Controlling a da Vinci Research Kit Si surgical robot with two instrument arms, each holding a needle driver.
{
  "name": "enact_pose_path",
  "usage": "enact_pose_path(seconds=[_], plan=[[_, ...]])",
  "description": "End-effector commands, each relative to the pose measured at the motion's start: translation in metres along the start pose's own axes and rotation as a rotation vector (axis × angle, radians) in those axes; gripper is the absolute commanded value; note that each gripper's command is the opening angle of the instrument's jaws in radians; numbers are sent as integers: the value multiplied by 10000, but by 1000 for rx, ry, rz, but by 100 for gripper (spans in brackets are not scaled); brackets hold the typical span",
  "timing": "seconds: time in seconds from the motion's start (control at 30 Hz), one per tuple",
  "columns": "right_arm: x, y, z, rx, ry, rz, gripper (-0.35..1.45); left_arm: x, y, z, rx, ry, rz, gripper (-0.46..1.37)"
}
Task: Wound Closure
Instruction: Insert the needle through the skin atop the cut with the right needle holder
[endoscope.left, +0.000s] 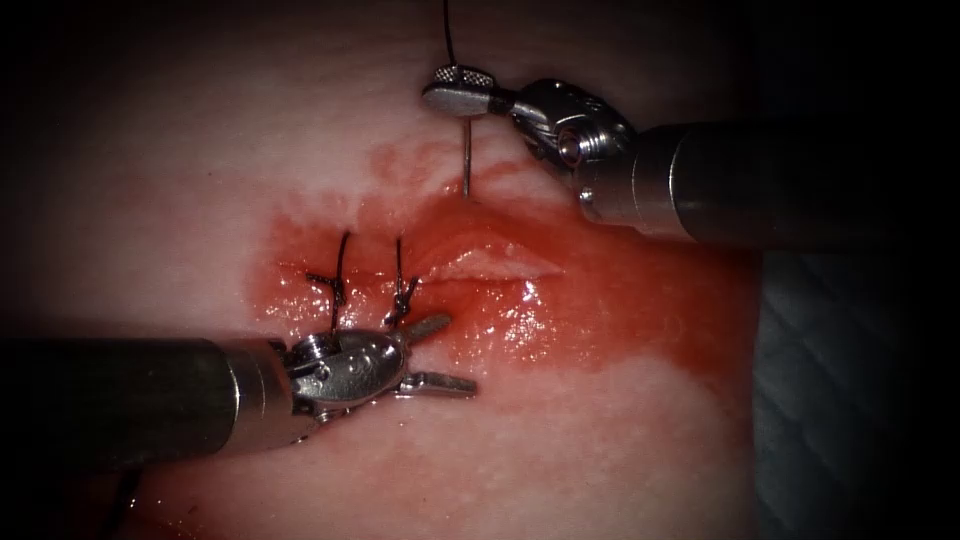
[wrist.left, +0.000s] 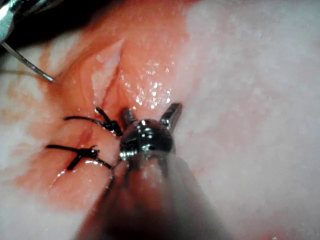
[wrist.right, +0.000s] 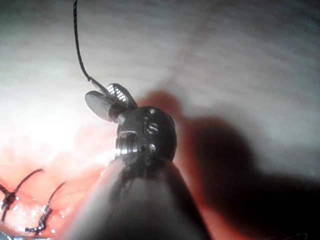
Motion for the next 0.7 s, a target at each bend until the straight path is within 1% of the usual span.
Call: enact_pose_path(seconds=[0.03, 0.13, 0.2, 0.23, 0.27, 0.33, 0.4, 0.53, 0.63, 0.7], plan=[[1, -1, 1, -6, -1, 13, -35, 0, 0, 0, 5, 0, 0, 69], [0, -3, 3, -9, 2, 37, -35, 0, 0, 0, 5, 0, 0, 69], [4, -3, 5, -11, 1, 22, -35, 0, 0, 0, 5, 0, 0, 69], [8, -3, 6, -3, 11, -16, -35, 0, 0, 0, 5, 0, 0, 69], [10, -3, 7, -3, 9, -32, -35, 0, 0, 0, 5, 0, 0, 69], [17, -2, 9, -3, 5, -106, -35, 0, 0, 0, 5, 0, 0, 69], [19, -1, 11, 1, 1, -146, -35, 0, 0, 0, 5, 0, 0, 69], [25, 4, 14, 36, -12, -284, -35, 0, 0, 0, 5, 0, 0, 69], [31, 9, 16, 37, -11, -329, -35, 0, 0, 0, 5, 0, 0, 69], [34, 11, 16, 36, -8, -333, -35, 0, 0, 0, 5, 0, 0, 69]])
